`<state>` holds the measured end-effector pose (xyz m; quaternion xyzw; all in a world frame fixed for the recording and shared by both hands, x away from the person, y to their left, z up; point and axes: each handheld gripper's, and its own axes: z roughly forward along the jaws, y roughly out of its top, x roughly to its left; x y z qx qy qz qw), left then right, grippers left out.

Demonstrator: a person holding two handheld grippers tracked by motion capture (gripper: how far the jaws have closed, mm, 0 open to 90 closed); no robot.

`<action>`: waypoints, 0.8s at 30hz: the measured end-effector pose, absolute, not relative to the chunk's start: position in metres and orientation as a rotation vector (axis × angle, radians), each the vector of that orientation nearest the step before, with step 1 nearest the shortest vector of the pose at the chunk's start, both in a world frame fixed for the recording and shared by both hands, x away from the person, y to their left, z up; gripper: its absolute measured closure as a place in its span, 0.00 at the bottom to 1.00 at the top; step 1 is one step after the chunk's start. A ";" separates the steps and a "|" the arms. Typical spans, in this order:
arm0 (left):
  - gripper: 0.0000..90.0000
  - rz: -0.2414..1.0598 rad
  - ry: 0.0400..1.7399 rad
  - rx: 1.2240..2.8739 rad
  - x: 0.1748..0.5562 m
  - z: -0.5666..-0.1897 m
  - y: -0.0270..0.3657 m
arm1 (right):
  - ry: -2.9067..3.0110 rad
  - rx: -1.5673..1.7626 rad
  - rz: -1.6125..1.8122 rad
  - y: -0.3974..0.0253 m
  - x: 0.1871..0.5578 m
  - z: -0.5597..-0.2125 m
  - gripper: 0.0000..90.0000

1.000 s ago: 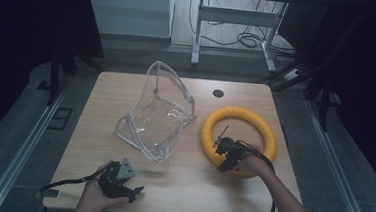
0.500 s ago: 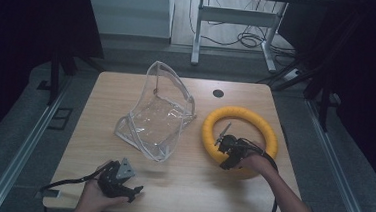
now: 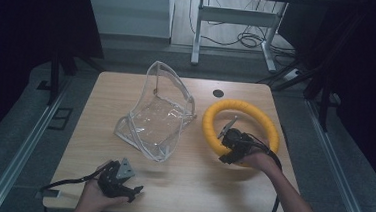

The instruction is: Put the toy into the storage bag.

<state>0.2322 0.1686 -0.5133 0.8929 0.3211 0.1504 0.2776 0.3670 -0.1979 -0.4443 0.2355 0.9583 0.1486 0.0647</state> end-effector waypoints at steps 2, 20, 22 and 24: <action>0.19 0.404 0.863 2.396 0.232 -0.513 0.168 | 2.863 0.721 0.486 -0.198 0.367 -0.438 0.56; 0.19 0.410 0.862 2.396 0.232 -0.512 0.169 | 2.753 0.752 0.772 -0.203 0.362 -0.395 0.56; 0.19 0.410 0.862 2.398 0.232 -0.513 0.169 | 2.747 0.751 0.800 -0.204 0.362 -0.392 0.56; 0.19 0.409 0.861 2.397 0.232 -0.513 0.169 | 2.737 0.756 0.830 -0.204 0.361 -0.390 0.56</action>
